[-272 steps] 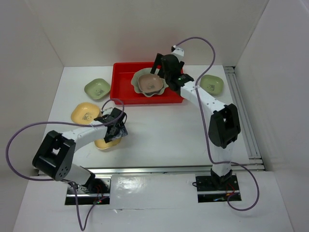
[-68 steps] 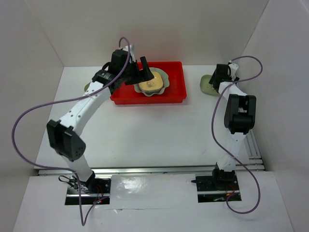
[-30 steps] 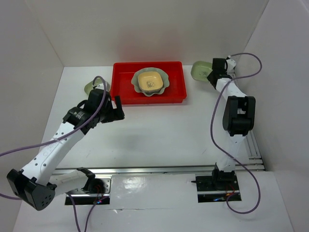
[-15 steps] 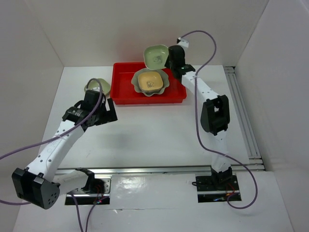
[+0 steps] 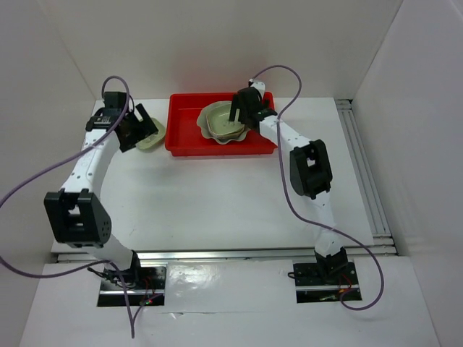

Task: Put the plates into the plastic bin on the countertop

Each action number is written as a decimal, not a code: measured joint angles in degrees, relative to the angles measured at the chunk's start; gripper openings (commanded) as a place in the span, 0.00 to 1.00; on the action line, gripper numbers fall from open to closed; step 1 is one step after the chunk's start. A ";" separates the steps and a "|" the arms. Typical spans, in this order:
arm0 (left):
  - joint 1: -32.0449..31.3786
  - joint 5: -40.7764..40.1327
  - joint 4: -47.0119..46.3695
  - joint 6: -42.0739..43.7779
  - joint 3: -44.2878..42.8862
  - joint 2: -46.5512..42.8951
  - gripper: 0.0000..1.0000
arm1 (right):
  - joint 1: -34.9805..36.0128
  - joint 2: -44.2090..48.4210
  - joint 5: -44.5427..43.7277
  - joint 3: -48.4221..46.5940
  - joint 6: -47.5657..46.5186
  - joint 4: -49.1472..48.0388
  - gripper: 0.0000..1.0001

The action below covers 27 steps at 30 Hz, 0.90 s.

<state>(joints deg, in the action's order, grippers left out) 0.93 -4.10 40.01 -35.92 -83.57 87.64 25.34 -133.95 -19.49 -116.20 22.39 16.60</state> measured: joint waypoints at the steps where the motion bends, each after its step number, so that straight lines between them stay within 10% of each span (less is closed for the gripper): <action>1: 0.46 0.35 -1.03 -0.35 -1.03 2.21 1.00 | 0.04 0.13 0.20 0.22 -0.04 -0.11 0.99; 19: 7.34 -5.35 -5.51 -3.56 -11.19 32.46 0.88 | 2.54 37.05 2.08 11.58 -5.97 -6.34 0.99; 27: 9.40 -7.41 -7.08 -3.56 -17.35 39.50 0.76 | 2.54 39.89 2.62 17.40 -7.30 -8.48 0.99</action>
<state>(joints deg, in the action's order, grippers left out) 10.33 -11.51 32.93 -39.48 -100.92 127.13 27.88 -94.06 -16.86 -98.80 15.09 8.12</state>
